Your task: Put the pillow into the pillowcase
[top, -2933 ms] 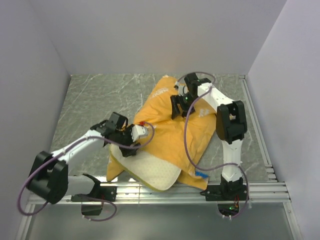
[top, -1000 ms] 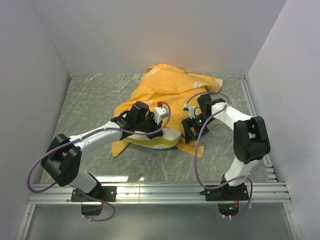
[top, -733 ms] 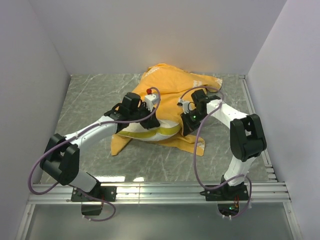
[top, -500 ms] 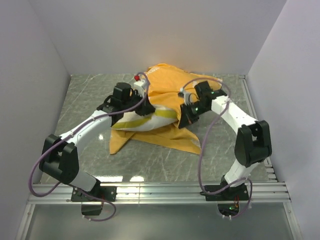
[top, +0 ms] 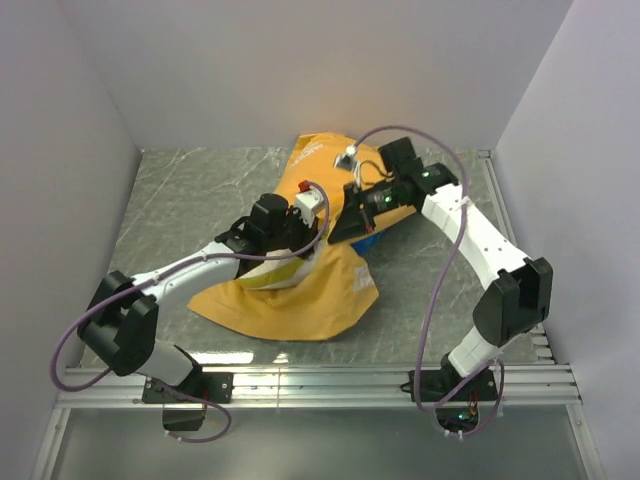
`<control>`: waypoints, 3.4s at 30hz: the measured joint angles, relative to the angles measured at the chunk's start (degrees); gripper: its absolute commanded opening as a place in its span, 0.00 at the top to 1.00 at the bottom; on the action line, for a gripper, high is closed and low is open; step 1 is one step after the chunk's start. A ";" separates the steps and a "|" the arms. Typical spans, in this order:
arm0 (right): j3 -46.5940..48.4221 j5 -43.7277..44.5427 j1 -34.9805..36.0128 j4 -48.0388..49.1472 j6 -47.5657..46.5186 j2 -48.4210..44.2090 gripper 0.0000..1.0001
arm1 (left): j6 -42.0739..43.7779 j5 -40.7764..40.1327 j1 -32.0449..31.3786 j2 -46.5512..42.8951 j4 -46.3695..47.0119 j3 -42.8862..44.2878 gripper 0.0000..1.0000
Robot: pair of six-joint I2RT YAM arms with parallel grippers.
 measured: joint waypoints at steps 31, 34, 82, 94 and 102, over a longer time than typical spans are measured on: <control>-10.23 1.40 -0.72 -18.43 -22.56 -5.68 0.18 | 19.65 19.71 8.07 7.02 -27.47 6.29 0.01; -6.21 4.55 -4.28 -19.71 -23.80 -4.07 0.18 | 30.86 24.26 11.28 -0.68 -40.89 6.93 0.01; 31.34 79.73 34.80 0.35 -1.86 39.80 0.00 | 6.75 35.54 64.57 -2.84 -29.51 2.69 0.01; 30.23 80.81 32.13 1.90 -0.98 42.53 1.00 | 5.49 31.56 64.74 -9.99 -25.88 -6.40 0.01; 22.67 51.60 18.27 6.60 9.18 29.99 1.00 | -2.71 30.38 59.71 -15.13 -19.78 -16.00 0.01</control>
